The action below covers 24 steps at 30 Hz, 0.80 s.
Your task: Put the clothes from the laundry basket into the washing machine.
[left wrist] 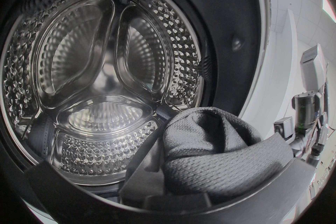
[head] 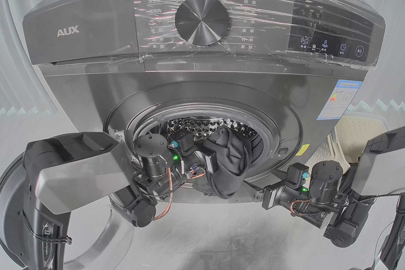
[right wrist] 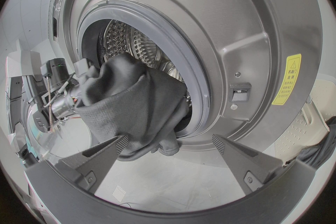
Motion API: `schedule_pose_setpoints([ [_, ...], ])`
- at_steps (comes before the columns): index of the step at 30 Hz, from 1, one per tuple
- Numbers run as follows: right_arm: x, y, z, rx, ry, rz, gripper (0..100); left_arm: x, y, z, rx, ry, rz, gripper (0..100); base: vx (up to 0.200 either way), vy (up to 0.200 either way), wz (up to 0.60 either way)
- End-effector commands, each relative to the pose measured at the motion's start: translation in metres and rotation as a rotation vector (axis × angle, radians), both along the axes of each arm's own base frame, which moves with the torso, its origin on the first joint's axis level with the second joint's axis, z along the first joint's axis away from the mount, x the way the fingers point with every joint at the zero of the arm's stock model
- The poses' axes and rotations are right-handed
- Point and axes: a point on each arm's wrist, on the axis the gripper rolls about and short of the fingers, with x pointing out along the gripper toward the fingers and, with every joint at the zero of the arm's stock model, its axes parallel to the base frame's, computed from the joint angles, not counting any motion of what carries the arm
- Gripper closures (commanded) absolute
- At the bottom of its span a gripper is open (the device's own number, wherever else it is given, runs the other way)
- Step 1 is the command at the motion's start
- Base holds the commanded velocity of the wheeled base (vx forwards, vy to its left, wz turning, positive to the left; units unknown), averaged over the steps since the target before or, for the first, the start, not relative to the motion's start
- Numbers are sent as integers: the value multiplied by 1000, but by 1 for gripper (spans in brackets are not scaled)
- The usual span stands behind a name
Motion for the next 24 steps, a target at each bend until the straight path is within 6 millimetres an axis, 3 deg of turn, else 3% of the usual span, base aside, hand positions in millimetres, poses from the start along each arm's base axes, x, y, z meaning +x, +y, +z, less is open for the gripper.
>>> schedule_pose_setpoints([
  [1,-3,2,1,1,0,11,0,16,-9,-23,8,21,21,100,0,0,0],
  [9,-3,2,1,2,-1,13,0,50,-25,-28,12,40,108,100,0,0,0],
  [13,-3,2,1,1,0,13,0,68,-24,-29,2,31,158,100,0,0,0],
  [15,-3,2,1,1,0,13,0,68,-24,-29,2,31,158,100,0,0,0],
  [16,-5,4,1,2,1,20,0,85,-18,-30,-6,26,213,100,0,0,0],
  [24,-6,6,0,1,2,29,0,112,-16,-21,-18,19,302,100,0,0,0],
])
